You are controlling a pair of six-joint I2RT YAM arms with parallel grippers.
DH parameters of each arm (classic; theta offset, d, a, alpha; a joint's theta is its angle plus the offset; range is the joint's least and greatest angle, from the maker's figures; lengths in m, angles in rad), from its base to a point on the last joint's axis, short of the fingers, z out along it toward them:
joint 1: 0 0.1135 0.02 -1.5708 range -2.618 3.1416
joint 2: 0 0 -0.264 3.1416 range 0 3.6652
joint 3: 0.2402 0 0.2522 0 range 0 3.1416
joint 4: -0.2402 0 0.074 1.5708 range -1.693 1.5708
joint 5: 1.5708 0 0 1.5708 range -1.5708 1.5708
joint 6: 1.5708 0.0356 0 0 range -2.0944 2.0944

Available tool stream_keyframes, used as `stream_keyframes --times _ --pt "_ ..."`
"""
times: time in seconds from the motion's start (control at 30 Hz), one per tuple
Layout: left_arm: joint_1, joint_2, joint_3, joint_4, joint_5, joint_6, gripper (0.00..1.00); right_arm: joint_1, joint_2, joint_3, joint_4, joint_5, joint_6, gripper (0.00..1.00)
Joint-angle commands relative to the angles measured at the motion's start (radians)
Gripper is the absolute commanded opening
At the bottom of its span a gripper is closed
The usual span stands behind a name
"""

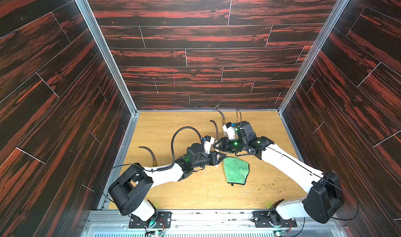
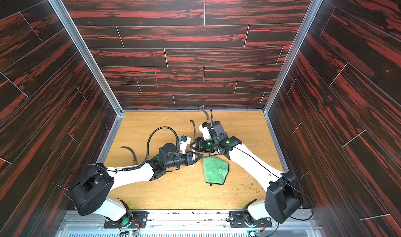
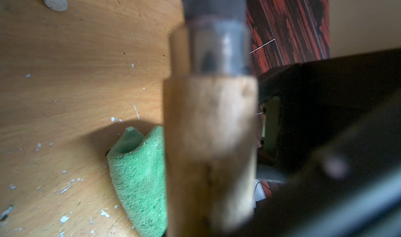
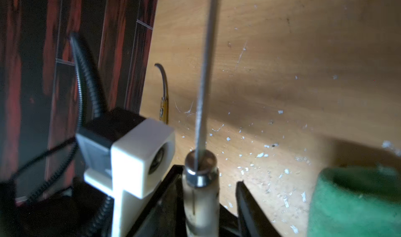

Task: Wipe small sickles with rags
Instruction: Adjust the small sickle, then pick up the rag from the center of the board.

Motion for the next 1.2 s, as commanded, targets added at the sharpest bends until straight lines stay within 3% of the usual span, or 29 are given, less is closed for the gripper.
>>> stream_keyframes --times 0.0,0.17,0.33,0.47,0.73,1.17 --pt "-0.003 -0.049 -0.003 -0.021 -0.01 0.057 0.0 0.006 -0.057 0.016 -0.059 0.064 -0.03 0.62" --pt "-0.002 -0.088 -0.03 -0.082 -0.037 0.091 0.0 -0.011 -0.099 0.018 -0.094 0.11 -0.04 0.73" --pt "0.006 -0.121 -0.075 -0.125 -0.094 0.1 0.0 -0.021 -0.152 0.033 -0.169 0.167 -0.065 0.75" --pt "0.018 -0.155 -0.091 -0.18 -0.131 0.124 0.0 -0.022 -0.159 0.043 -0.338 0.227 -0.106 0.76" --pt "0.039 -0.209 -0.099 -0.219 -0.137 0.152 0.0 -0.021 -0.175 -0.154 -0.458 0.25 -0.095 0.82" --pt "0.052 -0.22 -0.164 -0.064 -0.039 0.091 0.0 -0.022 0.085 -0.199 -0.33 0.27 -0.145 0.87"
